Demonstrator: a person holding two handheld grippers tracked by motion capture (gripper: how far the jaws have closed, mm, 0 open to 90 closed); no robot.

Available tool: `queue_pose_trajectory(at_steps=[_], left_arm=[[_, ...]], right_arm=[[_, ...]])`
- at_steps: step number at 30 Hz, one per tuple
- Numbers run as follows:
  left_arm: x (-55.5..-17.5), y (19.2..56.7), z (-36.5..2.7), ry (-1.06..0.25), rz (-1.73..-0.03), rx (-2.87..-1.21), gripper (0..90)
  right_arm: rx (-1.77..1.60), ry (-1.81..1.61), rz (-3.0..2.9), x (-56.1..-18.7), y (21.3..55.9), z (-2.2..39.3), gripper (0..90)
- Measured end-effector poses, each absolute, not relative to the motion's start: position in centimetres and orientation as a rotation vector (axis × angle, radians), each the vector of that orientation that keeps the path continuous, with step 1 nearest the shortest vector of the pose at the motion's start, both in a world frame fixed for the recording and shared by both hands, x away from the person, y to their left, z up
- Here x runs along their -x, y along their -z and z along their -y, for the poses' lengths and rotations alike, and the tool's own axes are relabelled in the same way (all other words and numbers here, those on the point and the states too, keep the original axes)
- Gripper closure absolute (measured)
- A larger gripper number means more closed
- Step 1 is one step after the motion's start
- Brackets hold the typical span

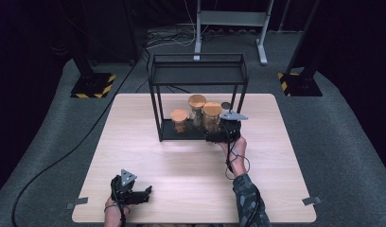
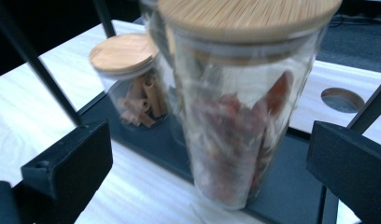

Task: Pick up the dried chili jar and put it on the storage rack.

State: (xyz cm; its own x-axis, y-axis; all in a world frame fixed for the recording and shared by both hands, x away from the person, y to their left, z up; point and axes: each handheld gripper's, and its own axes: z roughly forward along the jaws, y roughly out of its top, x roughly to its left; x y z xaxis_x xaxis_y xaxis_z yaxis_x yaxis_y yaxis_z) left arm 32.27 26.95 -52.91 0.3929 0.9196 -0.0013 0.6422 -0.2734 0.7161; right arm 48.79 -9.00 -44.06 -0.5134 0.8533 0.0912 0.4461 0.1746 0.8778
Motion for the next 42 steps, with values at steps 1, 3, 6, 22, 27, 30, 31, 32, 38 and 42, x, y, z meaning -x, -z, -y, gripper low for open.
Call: queue_pose_trajectory(at_steps=[1, 3, 6, 22, 27, 30, 31, 32, 38, 42], left_arm=[[-32.3, 52.9, -26.9, -0.56, -1.332, -2.016, 3.1], [-32.3, 52.9, -26.9, -0.56, -1.332, -2.016, 3.2], [-32.3, 52.9, -26.9, -0.56, -1.332, -2.016, 3.1], [-32.3, 52.9, -26.9, -0.56, -1.332, -2.016, 3.1], [-32.3, 52.9, -26.9, -0.561, -1.332, -2.016, 3.2], [-32.3, 52.9, -26.9, -0.56, -1.332, -2.016, 3.1], [-32.3, 52.9, -26.9, -0.561, -1.332, -2.016, 3.2], [-32.3, 52.9, -26.9, -0.561, -1.332, -2.016, 3.1], [-32.3, 52.9, -26.9, -0.56, -1.332, -2.016, 3.1], [-32.3, 52.9, -26.9, -0.561, -1.332, -2.016, 3.1]], right_arm=[[-1.22, -1.287, -2.04, -48.6, 44.1, 9.1, 0.0], [-1.208, -1.282, -2.051, -48.1, 44.1, 9.2, 0.0], [-1.19, -1.274, -2.077, -47.3, 44.4, 9.4, 0.0], [-1.155, -1.143, -2.196, -42.3, 47.8, 10.8, 0.0], [-1.186, -1.102, -2.244, -40.4, 50.0, 11.3, 0.0], [-1.197, -1.091, -2.265, -39.2, 51.0, 11.4, 0.0], [-1.197, -1.086, -2.271, -38.9, 51.3, 11.5, 0.0], [-1.199, -1.083, -2.276, -38.6, 51.5, 11.5, 0.0], [-1.204, -1.045, -2.301, -37.3, 52.5, 11.9, 0.0], [-1.2, -1.008, -2.303, -36.8, 52.6, 12.1, 0.0]])
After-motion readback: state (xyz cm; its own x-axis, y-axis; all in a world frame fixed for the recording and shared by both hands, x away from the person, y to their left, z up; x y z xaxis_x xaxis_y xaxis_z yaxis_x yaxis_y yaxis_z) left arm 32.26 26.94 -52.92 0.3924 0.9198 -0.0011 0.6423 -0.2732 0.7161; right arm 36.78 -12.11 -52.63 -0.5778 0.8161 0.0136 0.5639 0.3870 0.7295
